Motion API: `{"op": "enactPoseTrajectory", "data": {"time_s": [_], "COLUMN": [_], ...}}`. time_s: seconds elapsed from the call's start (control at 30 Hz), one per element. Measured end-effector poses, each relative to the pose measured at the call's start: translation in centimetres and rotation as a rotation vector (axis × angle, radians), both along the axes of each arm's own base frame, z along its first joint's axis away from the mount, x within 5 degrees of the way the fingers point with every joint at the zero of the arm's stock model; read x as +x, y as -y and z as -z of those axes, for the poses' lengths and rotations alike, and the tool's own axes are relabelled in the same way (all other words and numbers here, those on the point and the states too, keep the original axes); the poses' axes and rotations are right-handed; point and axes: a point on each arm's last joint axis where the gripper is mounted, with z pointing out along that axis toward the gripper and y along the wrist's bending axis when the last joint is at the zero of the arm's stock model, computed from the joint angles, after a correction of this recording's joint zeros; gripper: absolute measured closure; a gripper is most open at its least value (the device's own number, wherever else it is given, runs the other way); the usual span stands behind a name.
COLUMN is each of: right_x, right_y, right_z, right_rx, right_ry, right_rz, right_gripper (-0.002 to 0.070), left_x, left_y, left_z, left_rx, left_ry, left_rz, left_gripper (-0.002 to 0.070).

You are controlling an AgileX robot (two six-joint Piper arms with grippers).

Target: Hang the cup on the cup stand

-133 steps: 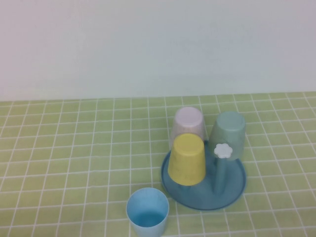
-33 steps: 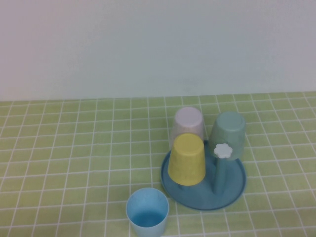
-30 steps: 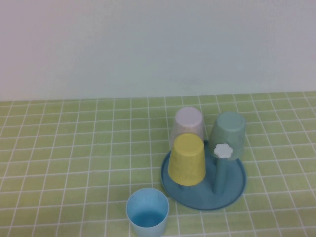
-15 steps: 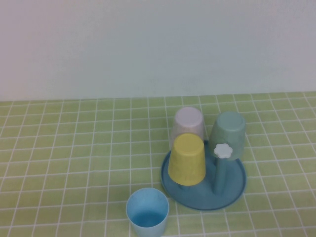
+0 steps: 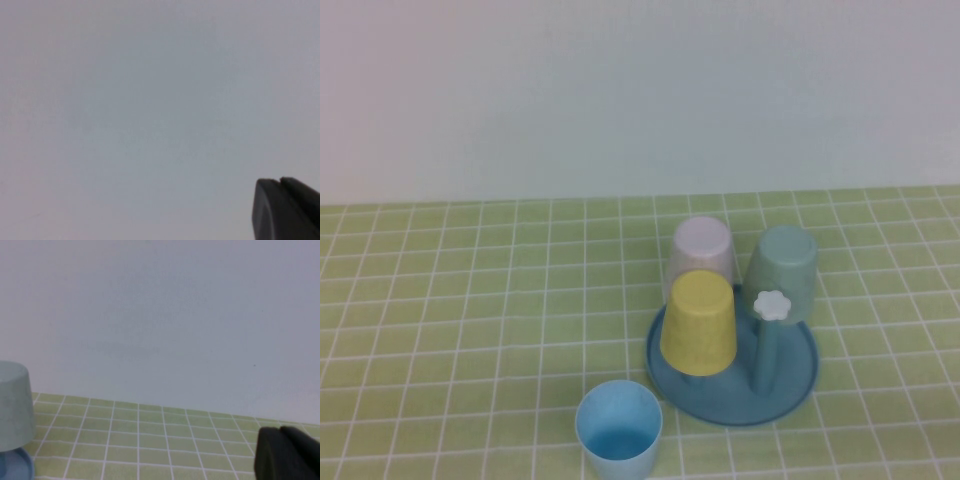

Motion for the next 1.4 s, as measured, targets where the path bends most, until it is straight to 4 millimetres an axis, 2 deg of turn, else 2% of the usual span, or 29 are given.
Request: {"op": "enactPoseTrajectory", "data": {"time_s": [0.2,0.4,0.5,0.57,0.63,0.73,0.87,1.0,1.17,1.4], "right_x": [0.0,-0.1,-0.4,-0.7,-1.1,-1.3,-1.1,-1.3,-1.7,-2.1], "right_y": [0.0,-0.1,0.0,0.1,0.1,0.3,0.4,0.1,-0.1,-0.3], "right_z": [-0.2,-1.3,-2.5,-3.4,-4.1,-4.5,-4.6,-6.1,-7.3,-7.0], "right_rx": [0.021,0.124,0.192,0.227,0.248,0.303,0.350,0.330,0.191,0.110], "right_ry": [0.020,0.150,0.279,0.391,0.480,0.527,0.467,0.363,0.225,0.028], "right_rz": [-0.003,-0.020,-0.031,-0.043,-0.050,-0.050,-0.046,-0.049,-0.036,-0.038], "right_gripper": [0.0678,0.0678,0.0678,0.0678,0.0678,0.0678,0.0678,0.0678,0.0678,0.0678], "left_x": [0.0,-0.1,-0.3,-0.4,-0.8,-1.5,-1.4,-0.1,2.5,5.3], "left_y": [-0.1,-0.4,-0.5,-0.4,-0.4,-0.3,-0.3,-0.1,0.1,0.6], "left_z": [0.0,-0.2,-0.7,-1.6,-3.3,-5.2,-7.3,-8.0,-6.9,-5.9], "left_rx": [-0.057,-0.165,-0.191,-0.198,-0.202,-0.201,-0.200,-0.262,-0.291,-0.423], "left_ry": [0.003,0.015,0.064,0.034,0.016,-0.019,-0.054,-0.273,-0.513,-0.698], "left_rz": [0.017,0.026,0.041,0.046,0.052,0.055,0.055,0.070,0.065,0.093], "left_gripper": [0.0677,0.0676,0.0677,0.0677,0.0677,0.0676,0.0677,0.0676,0.0676,0.0676]}}
